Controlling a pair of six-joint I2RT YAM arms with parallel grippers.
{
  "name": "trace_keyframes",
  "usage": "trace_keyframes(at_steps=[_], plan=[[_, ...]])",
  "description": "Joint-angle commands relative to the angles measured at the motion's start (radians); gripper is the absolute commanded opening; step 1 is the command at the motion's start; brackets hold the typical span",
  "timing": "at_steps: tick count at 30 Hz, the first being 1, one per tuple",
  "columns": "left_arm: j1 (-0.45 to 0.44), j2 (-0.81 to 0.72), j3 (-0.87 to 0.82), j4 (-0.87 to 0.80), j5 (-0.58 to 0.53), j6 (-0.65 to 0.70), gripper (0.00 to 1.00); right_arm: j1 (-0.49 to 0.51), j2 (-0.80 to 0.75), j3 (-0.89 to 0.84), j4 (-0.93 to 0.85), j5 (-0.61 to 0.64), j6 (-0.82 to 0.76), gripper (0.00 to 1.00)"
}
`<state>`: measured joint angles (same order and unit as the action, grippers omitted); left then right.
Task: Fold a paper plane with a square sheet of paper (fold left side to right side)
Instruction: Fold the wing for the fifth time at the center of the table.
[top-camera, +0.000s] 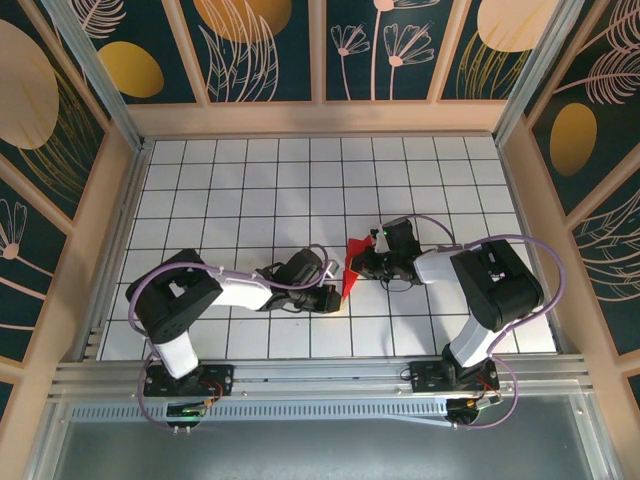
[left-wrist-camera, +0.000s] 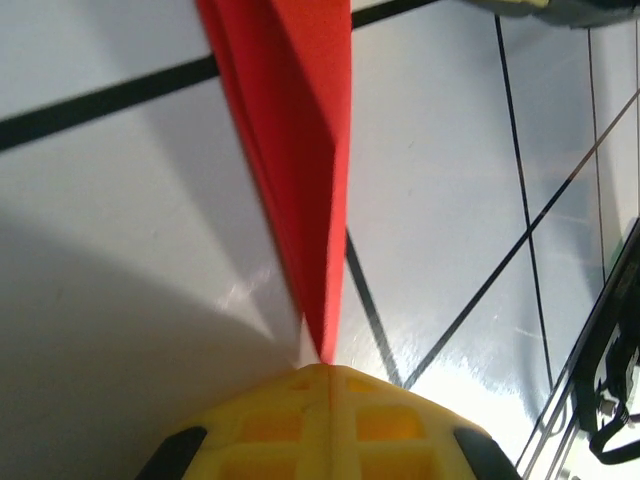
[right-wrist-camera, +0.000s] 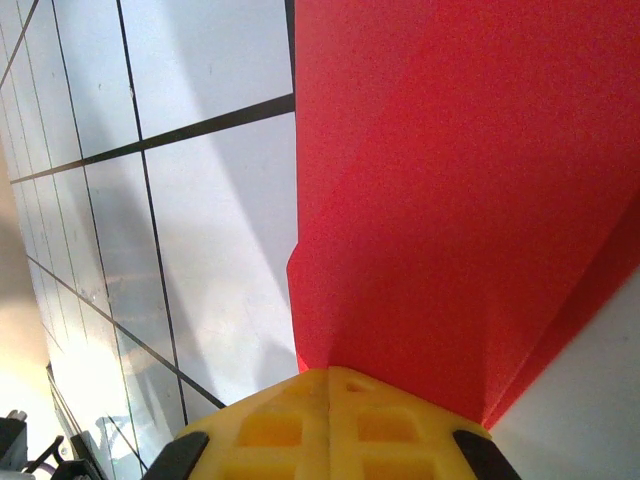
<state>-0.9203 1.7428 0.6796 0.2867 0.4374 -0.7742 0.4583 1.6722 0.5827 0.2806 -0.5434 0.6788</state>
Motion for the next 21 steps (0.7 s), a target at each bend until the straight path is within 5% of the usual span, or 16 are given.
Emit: trace_keyframes(at_steps=[1,9,21], plan=[[0.004,-0.055,-0.044,-0.077,0.001,0.031,0.0,0.019,0.069,-0.035,-0.169,0.096,-0.033,0.0],[0.079,-0.137,-0.021,-0.008,0.05,-0.01,0.0,0.024,0.062,-0.029,-0.174,0.097,-0.03,0.0],[0.051,0.052,0.195,0.0,0.143,0.056,0.0,0.027,0.065,-0.032,-0.167,0.099,-0.02,0.0]])
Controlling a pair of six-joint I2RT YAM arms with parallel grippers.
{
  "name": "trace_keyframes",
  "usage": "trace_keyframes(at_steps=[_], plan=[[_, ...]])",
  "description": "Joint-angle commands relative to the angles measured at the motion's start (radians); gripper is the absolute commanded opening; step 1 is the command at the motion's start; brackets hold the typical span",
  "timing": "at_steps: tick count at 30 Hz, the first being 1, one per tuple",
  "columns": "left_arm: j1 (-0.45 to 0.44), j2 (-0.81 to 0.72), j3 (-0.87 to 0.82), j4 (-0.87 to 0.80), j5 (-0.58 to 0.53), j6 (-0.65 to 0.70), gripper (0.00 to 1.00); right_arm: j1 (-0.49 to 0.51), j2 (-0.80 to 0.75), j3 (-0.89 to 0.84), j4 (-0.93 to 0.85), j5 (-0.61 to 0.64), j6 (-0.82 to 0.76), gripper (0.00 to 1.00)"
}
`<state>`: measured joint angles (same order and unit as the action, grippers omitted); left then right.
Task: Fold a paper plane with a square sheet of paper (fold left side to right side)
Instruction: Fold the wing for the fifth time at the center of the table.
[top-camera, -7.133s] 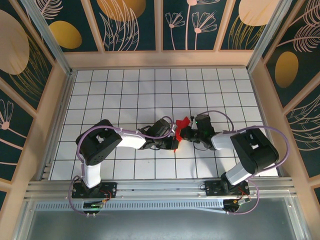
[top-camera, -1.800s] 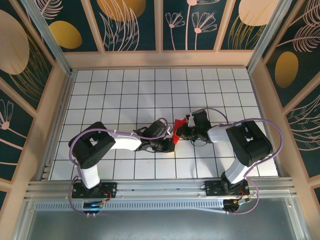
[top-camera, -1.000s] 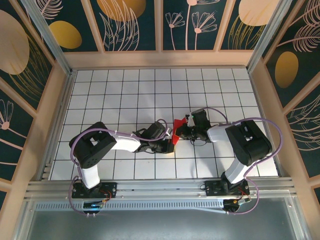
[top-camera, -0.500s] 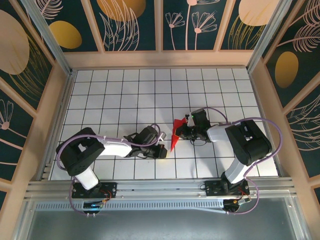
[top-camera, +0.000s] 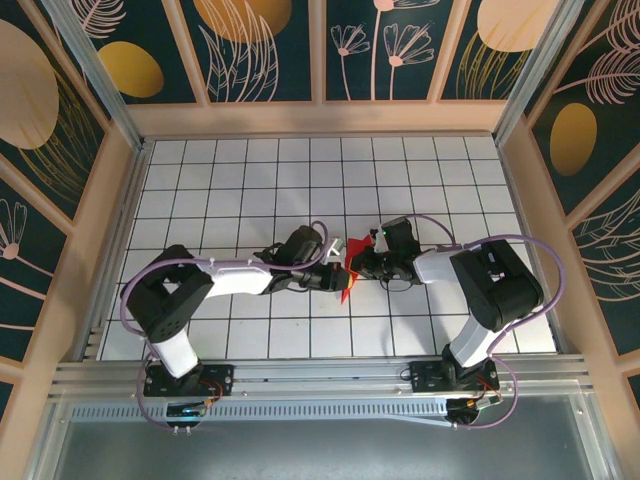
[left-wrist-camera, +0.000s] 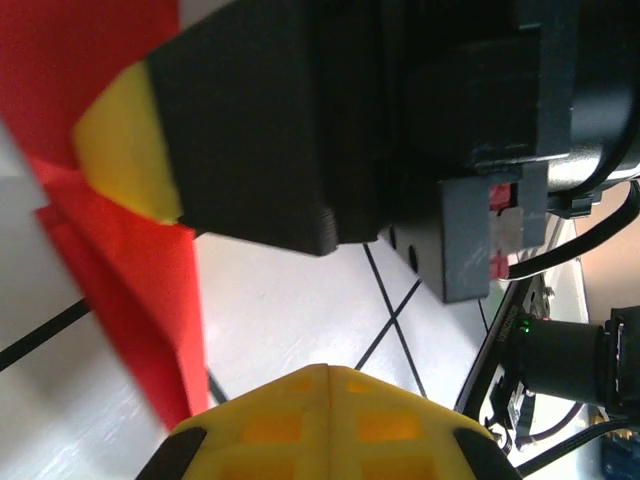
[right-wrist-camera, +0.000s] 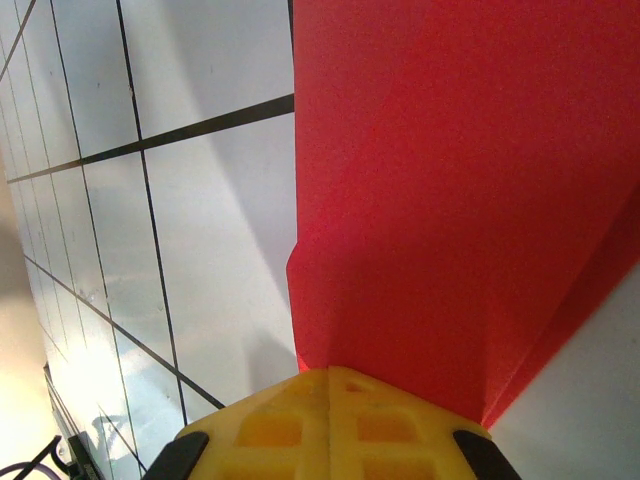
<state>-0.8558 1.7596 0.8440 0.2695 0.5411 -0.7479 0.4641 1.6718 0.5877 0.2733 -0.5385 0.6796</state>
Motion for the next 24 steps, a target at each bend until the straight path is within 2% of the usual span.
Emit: trace_keyframes(at_steps=[1,13,24], plan=[[-0.016,0.048,0.035,0.02,0.04,0.028,0.0,0.022,0.067,-0.037,-0.16,0.094,-0.02,0.0],[-0.017,0.138,0.063,0.033,0.028,0.049,0.0,0.027,0.078,-0.03,-0.16,0.092,-0.017,0.0],[-0.017,0.151,0.031,-0.002,-0.07,0.053,0.0,0.03,0.074,-0.026,-0.181,0.106,-0.027,0.0]])
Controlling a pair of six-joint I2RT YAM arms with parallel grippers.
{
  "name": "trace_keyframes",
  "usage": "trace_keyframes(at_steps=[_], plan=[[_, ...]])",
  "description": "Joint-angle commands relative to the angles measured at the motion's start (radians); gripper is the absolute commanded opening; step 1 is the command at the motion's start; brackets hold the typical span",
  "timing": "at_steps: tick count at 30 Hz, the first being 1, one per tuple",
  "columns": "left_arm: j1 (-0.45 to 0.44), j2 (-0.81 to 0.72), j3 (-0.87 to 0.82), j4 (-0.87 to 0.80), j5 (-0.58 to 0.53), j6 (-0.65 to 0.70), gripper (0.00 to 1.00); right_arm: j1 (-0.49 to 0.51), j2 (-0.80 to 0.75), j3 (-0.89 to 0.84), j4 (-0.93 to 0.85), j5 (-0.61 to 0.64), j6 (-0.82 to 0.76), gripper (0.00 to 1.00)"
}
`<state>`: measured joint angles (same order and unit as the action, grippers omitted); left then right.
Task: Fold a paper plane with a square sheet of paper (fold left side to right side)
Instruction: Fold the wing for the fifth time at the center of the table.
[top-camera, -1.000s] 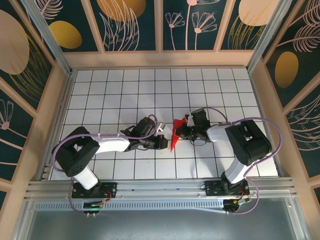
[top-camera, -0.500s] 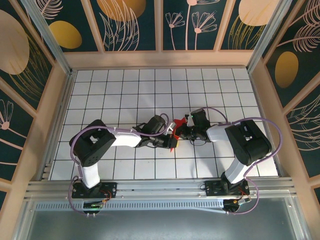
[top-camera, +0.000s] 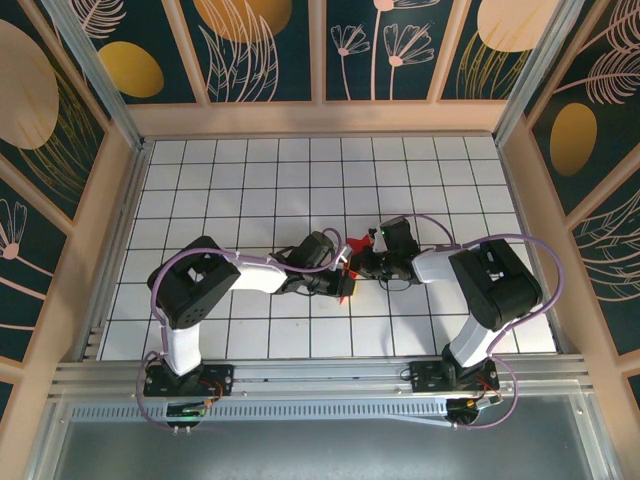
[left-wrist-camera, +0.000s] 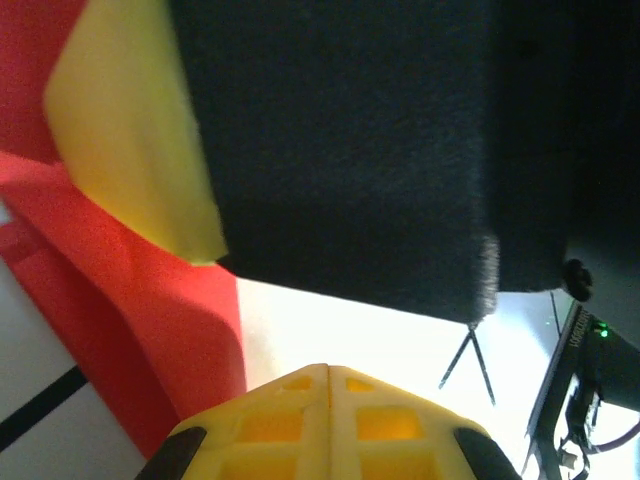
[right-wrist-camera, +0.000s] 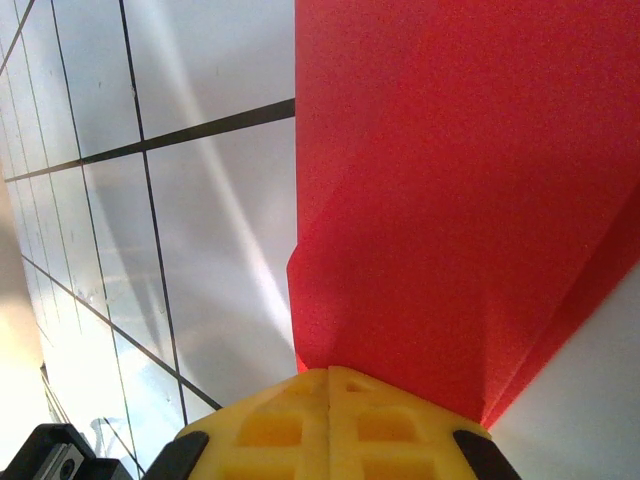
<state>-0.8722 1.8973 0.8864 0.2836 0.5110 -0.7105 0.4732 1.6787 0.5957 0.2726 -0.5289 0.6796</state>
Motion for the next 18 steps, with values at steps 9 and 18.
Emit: trace_keyframes(at_steps=[9,18], plan=[[-0.001,0.016,-0.044,-0.014,-0.044,0.019,0.0,0.021,0.069,-0.028,-0.189,0.102,-0.032,0.0],[-0.017,-0.005,-0.088,-0.07,-0.057,0.084,0.0,0.021,0.075,-0.014,-0.207,0.109,-0.042,0.0]])
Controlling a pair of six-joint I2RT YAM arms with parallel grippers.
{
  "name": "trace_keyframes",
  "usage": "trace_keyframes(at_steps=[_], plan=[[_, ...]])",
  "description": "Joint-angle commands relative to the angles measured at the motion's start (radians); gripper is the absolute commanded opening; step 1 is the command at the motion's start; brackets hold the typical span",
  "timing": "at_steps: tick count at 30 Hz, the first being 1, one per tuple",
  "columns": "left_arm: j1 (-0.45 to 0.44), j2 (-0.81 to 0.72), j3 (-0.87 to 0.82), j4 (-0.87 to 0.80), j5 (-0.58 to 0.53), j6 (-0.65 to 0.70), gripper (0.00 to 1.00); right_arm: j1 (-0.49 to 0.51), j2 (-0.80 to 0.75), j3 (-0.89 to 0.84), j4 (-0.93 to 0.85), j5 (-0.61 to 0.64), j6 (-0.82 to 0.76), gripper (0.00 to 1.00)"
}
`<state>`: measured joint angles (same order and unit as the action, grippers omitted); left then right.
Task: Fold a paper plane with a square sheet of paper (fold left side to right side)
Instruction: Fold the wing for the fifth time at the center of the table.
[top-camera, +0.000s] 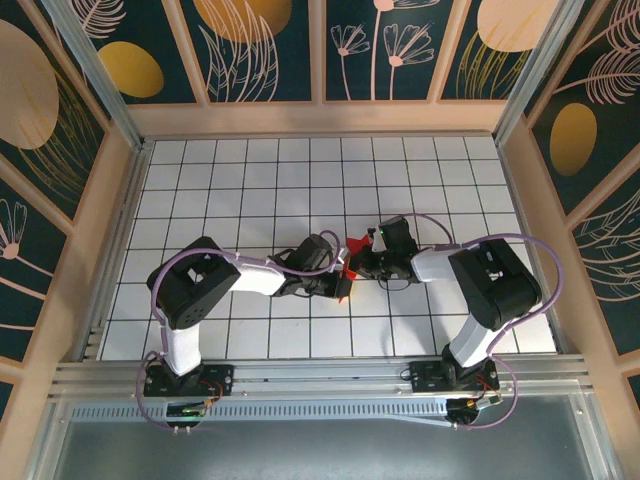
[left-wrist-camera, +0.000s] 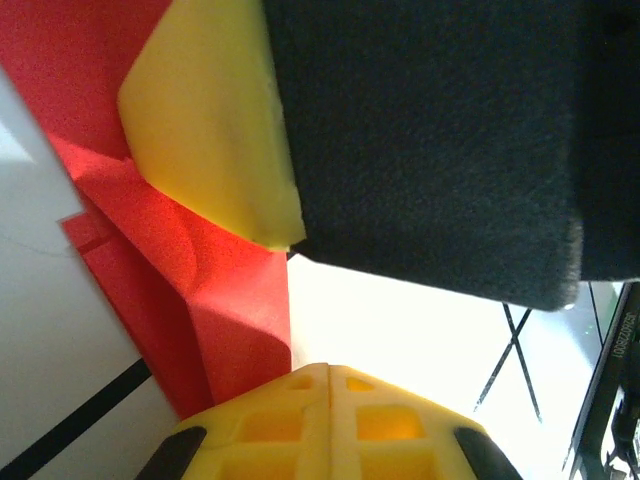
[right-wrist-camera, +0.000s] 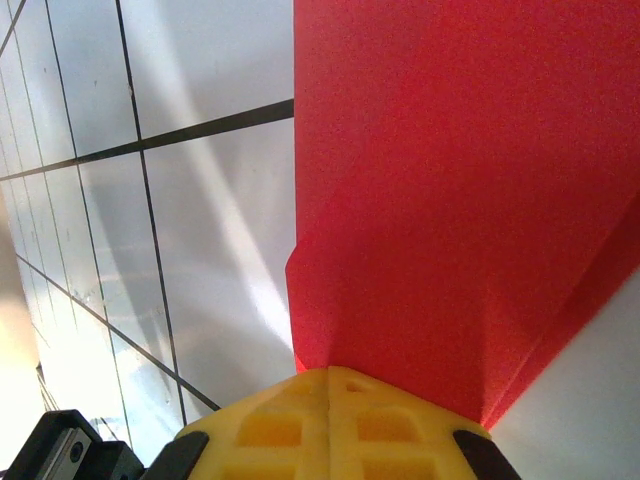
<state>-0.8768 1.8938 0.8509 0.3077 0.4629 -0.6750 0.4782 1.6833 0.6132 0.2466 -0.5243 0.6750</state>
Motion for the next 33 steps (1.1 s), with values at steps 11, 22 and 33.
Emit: trace_keyframes(at_steps=[11,22,33], plan=[[-0.072,-0.09,-0.144,-0.099,0.006,0.078,0.0,0.016,0.082,-0.008,-0.195,0.107,-0.048,0.0],[-0.076,-0.292,-0.233,-0.028,-0.065,0.019,0.0,0.01,0.01,0.147,-0.284,0.136,-0.105,0.02],[-0.076,-0.521,-0.275,-0.088,-0.554,0.022,0.01,0.099,-0.147,0.357,-0.615,0.537,-0.128,0.53]])
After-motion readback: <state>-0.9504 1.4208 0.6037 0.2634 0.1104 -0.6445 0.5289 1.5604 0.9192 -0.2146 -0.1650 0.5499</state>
